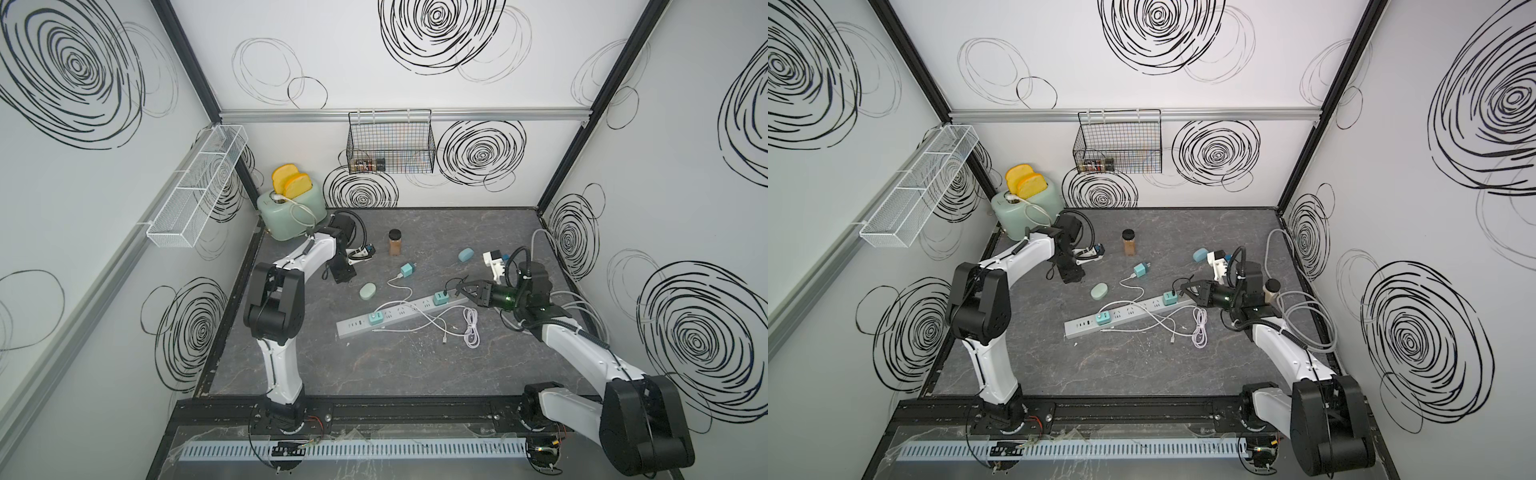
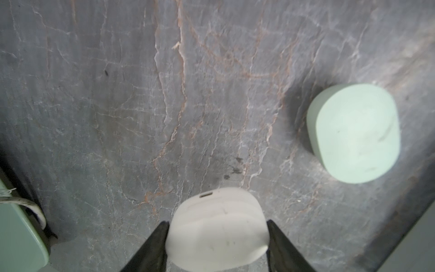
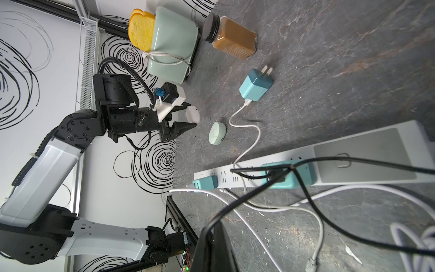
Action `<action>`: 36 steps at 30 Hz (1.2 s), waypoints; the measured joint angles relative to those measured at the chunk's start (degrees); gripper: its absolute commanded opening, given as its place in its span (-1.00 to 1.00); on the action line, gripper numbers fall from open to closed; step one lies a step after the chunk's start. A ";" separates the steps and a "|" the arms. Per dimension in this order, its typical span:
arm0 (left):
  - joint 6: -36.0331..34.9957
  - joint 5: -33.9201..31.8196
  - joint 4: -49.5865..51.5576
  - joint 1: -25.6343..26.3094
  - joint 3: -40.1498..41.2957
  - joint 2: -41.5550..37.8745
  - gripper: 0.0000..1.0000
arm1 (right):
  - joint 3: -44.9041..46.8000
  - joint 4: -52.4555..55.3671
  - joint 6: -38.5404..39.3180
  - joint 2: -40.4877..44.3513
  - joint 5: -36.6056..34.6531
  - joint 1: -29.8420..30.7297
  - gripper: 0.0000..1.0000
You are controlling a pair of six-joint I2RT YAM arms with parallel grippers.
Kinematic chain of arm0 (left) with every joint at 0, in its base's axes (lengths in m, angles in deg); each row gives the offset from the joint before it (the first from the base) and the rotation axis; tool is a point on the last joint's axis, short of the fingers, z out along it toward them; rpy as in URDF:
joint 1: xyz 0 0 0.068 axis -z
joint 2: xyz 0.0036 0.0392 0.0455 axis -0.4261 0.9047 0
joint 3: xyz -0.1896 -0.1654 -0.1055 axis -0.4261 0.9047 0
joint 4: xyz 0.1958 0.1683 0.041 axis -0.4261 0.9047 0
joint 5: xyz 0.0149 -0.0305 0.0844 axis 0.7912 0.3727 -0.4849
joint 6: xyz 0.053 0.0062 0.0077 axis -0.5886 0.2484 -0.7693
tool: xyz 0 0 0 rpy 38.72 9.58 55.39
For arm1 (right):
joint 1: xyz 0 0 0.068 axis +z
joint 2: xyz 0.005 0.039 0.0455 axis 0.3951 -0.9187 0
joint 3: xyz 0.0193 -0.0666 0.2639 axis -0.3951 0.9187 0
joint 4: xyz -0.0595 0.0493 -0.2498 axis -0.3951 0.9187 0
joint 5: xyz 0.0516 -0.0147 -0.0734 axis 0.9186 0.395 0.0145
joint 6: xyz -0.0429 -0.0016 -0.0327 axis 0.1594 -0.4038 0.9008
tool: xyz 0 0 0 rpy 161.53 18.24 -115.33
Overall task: Charge the bluetooth headset
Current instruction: Place the bluetooth headset at the center of the board.
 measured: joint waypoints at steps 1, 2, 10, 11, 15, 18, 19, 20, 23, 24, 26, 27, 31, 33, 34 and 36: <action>-1.16 0.50 -0.17 -0.42 0.04 0.00 0.09 | 0.00 0.00 0.00 0.00 0.00 -0.02 -1.00; -2.05 0.92 -0.26 -0.83 0.04 0.00 0.08 | 0.00 0.00 0.00 0.00 -0.02 -0.02 -1.00; -7.37 2.47 -1.79 -0.44 0.07 0.46 0.16 | 0.00 0.00 0.02 -0.31 -0.04 -0.39 -1.00; -7.78 2.49 -1.88 -0.22 0.07 0.63 0.19 | 0.00 0.00 0.02 -0.37 -0.07 -0.39 -1.00; -9.62 2.54 -2.01 0.46 0.13 1.60 0.26 | 0.00 -0.02 0.00 -0.74 -0.04 -0.42 -1.00; -10.95 2.29 -2.19 0.94 0.57 2.14 0.27 | 0.00 -0.04 0.02 -0.83 -0.07 -0.42 -1.00; -11.39 2.19 -2.21 1.07 0.79 2.32 0.27 | 0.00 -0.04 0.02 -0.83 -0.04 -0.42 -1.00; -11.69 2.12 -2.23 1.18 0.96 2.49 0.26 | 0.00 -0.09 0.02 -0.83 -0.04 -0.42 -1.00; -12.68 2.14 -2.32 1.29 1.42 3.17 0.31 | 0.00 -0.13 0.02 -0.83 -0.04 -0.42 -1.00; -12.94 2.14 -2.38 1.29 1.62 3.30 0.36 | 0.00 -0.15 0.00 -0.83 -0.04 -0.42 -1.00; -13.29 2.23 -2.45 1.29 1.84 3.41 0.47 | 0.00 -0.17 0.00 -0.83 -0.04 -0.42 -1.00; -13.29 2.40 -2.58 1.29 1.88 3.41 0.54 | 0.00 -0.17 0.02 -0.83 -0.04 -0.42 -1.00; -12.76 5.01 -3.28 1.20 1.86 3.37 0.64 | 0.00 -0.17 0.02 -0.83 -0.04 -0.44 -1.00; -11.56 6.40 -3.26 1.01 1.84 3.13 0.63 | 0.00 -0.17 0.02 -0.83 -0.04 -0.46 -1.00; -10.56 6.93 -3.34 0.90 1.84 2.86 0.63 | 0.00 -0.17 0.02 -0.83 -0.04 -0.50 -1.00; -6.60 7.63 -3.85 0.44 1.86 1.73 0.63 | 0.00 -0.17 0.02 -0.83 -0.04 -0.57 -1.00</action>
